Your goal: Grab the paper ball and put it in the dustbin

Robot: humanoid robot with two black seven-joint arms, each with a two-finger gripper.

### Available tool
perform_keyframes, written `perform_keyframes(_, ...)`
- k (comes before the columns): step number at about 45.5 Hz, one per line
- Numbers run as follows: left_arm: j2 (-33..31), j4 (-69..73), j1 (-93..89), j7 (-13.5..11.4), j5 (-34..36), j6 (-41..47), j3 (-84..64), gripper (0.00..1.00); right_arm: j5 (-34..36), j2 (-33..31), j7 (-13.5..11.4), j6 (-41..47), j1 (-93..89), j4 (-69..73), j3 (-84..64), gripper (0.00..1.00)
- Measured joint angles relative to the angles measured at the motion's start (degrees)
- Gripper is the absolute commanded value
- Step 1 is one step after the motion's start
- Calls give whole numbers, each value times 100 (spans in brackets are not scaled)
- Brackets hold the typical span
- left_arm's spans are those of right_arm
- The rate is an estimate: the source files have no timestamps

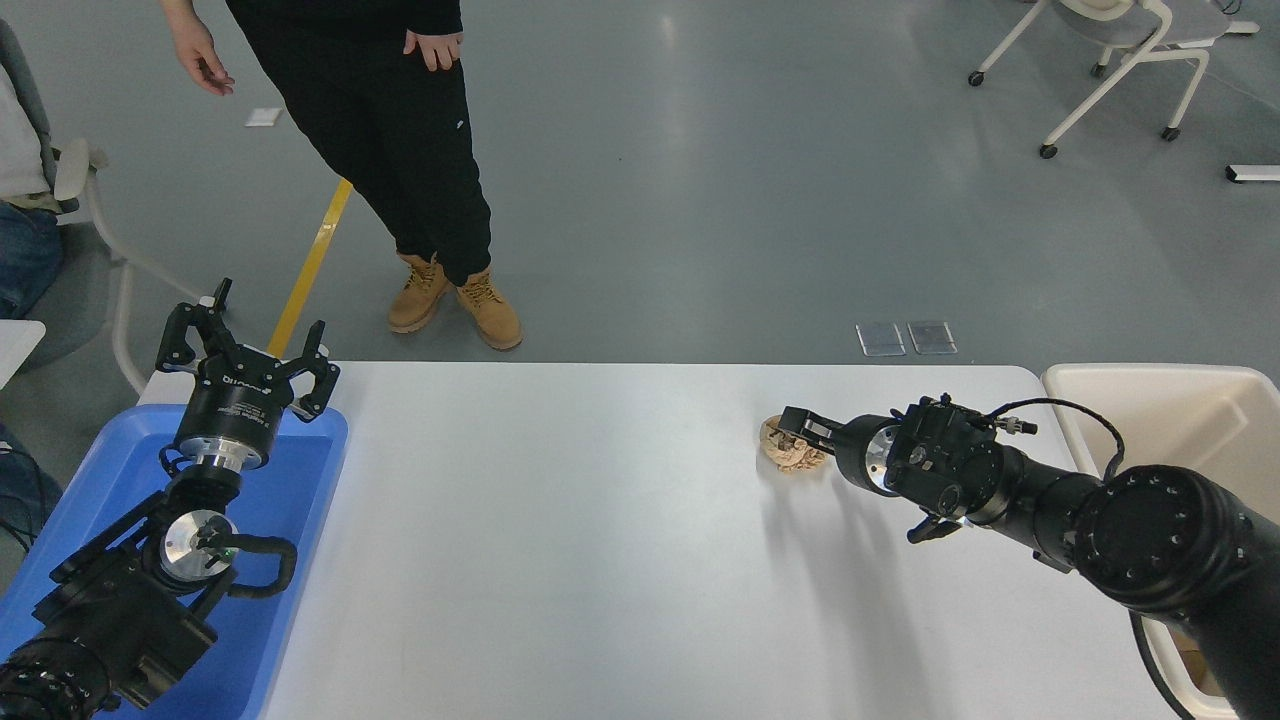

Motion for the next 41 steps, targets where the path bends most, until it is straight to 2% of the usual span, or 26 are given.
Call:
perform_keyframes(2,0,0,0,0,0,0,0,99,-15,0,5,-6,-7,0,0,16)
perform_keyframes(5,0,-1,0,0,0,0,0,99,-29,0,16,-10,-17,1,0,14)
perform_keyframes(8,0,-1,0,0,0,0,0,99,-42,0,48,-13,-32,1,0,4)
perform_keyframes(10,0,-1,0,0,0,0,0,99,-55,0,80,-15,-41,1,0,1)
perform_keyframes(25,0,-1,0,0,0,0,0,99,-326,0,301,-4,20,37,-18,0)
perform_keyframes(41,0,-3,-1,0,-1,0,0,99,-536,-2,326,204,798,632,-169,0)
